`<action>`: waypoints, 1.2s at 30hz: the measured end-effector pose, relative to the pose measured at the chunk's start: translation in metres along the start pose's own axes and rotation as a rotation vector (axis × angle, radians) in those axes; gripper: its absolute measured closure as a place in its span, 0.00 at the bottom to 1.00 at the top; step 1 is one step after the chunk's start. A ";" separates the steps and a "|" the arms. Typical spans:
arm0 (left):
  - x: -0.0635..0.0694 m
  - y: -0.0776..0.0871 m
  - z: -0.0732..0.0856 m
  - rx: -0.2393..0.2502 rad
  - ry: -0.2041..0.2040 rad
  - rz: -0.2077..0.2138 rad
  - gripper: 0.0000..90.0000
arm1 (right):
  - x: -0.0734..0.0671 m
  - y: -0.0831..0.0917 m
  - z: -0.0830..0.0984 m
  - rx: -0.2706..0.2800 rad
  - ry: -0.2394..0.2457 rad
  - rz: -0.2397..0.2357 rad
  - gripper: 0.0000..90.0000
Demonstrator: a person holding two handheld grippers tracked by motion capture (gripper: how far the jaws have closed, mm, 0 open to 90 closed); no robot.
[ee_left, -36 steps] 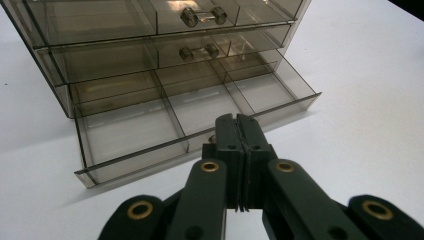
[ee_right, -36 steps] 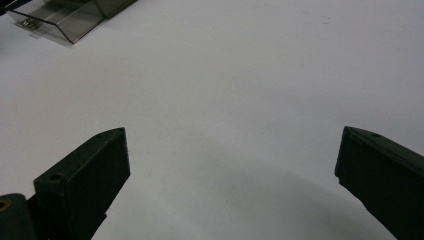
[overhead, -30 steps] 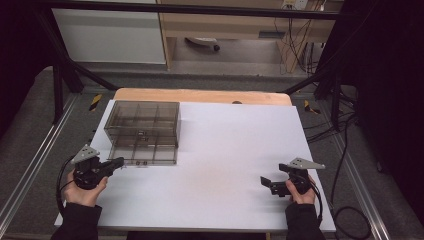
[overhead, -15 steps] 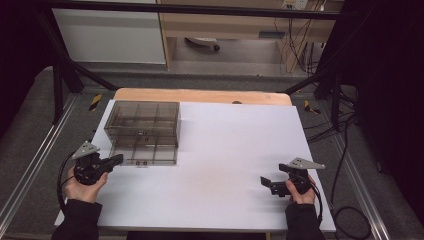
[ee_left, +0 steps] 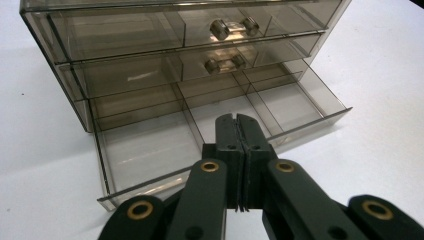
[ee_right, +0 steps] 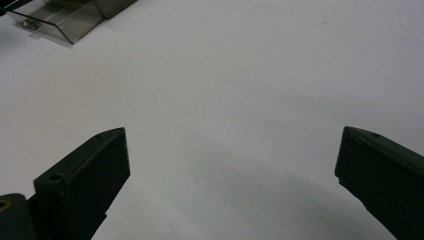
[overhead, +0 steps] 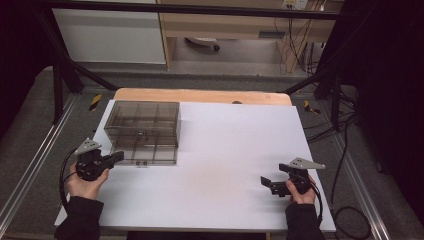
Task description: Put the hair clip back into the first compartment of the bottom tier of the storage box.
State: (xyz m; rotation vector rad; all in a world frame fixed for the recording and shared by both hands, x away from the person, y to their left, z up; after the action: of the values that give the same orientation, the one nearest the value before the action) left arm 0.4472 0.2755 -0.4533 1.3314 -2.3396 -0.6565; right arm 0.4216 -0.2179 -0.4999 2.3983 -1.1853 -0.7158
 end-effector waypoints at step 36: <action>-0.031 -0.025 0.006 -0.036 0.007 -0.082 0.99 | 0.000 0.000 0.000 -0.001 0.000 0.000 0.02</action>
State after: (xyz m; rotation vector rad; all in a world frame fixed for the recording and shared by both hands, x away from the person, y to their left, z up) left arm 0.4768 0.2930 -0.4747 1.4174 -2.2676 -0.7141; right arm 0.4217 -0.2179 -0.5003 2.3975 -1.1851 -0.7157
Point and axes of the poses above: each handheld gripper's, and its own axes: y roughly backward along the jaws, z roughly out of its underside, x roughly to its right, the point moved 10 cm from there along -y, roughly forward along the jaws, and after that the axes turned 5 degrees about -y, right-handed, at the moved point
